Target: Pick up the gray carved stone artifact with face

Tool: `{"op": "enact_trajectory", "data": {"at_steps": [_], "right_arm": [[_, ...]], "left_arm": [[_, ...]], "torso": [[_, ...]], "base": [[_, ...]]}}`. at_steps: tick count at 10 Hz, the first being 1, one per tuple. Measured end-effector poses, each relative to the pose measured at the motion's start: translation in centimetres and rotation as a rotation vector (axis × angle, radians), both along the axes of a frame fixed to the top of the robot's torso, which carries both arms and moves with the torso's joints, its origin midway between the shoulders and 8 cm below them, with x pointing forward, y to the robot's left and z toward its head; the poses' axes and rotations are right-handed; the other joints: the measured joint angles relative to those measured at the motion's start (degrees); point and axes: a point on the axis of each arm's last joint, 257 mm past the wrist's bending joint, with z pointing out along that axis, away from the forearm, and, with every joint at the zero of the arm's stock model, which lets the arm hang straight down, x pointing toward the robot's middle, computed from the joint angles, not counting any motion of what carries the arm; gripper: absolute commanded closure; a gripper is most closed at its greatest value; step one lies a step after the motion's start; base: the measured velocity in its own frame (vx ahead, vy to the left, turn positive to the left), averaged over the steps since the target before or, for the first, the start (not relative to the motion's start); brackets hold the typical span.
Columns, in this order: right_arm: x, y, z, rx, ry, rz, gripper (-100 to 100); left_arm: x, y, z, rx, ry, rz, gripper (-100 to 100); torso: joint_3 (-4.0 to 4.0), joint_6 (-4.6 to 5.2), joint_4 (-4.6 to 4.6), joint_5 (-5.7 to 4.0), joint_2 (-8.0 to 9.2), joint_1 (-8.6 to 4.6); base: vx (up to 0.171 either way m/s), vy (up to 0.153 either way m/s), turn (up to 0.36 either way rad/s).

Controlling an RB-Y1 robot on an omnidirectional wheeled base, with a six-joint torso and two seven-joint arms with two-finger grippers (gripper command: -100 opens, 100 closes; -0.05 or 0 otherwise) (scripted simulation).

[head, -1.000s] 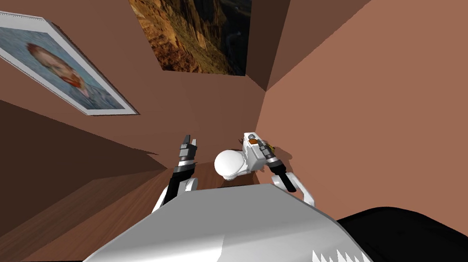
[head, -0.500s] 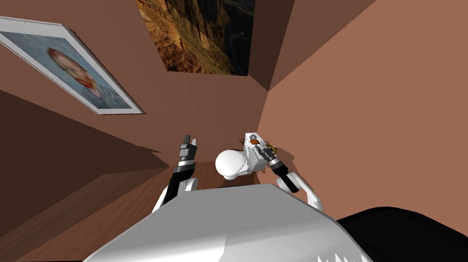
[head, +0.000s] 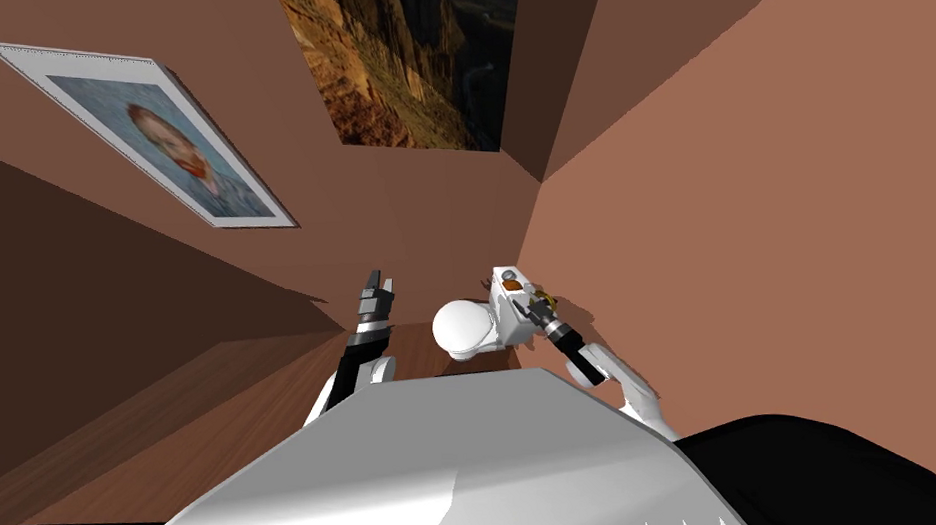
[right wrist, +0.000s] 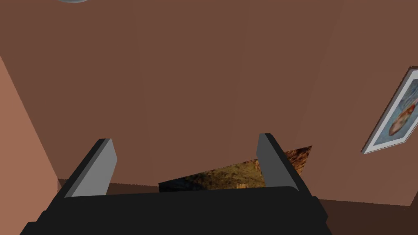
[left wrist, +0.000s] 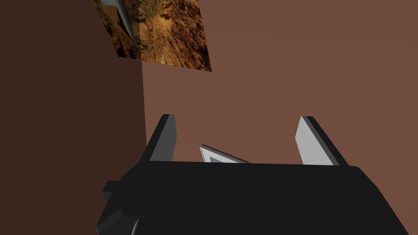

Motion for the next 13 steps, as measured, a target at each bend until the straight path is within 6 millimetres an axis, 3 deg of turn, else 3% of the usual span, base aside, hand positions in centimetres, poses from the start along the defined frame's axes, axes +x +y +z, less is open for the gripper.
{"op": "enact_trajectory", "data": {"at_steps": [3,6,10,13], "right_arm": [[-0.4,-1.8,-2.5,-0.182,0.032,0.012,-100],[-1.0,-4.9,-5.3,-0.404,0.077,0.028,-100],[-1.1,-8.1,-6.8,-0.607,0.11,0.054,-100],[-1.5,-13.0,-8.7,-0.849,0.155,0.084,-100]], "left_arm": [[0.0,0.0,0.0,0.0,0.0,0.0,0],[0.0,0.0,0.0,0.0,0.0,0.0,0],[0.0,0.0,0.0,0.0,0.0,0.0,0],[0.0,0.0,0.0,0.0,0.0,0.0,0]], "torso": [[0.0,0.0,0.0,0.0,0.0,0.0],[0.0,0.0,0.0,0.0,0.0,0.01],[0.0,-0.01,0.0,0.01,0.0,0.02],[-0.01,-0.01,0.0,0.0,-0.01,0.03]], "base": [[0.001,0.001,0.043],[0.001,0.002,0.048],[0.001,0.003,0.039],[0.003,0.006,0.046]]}}
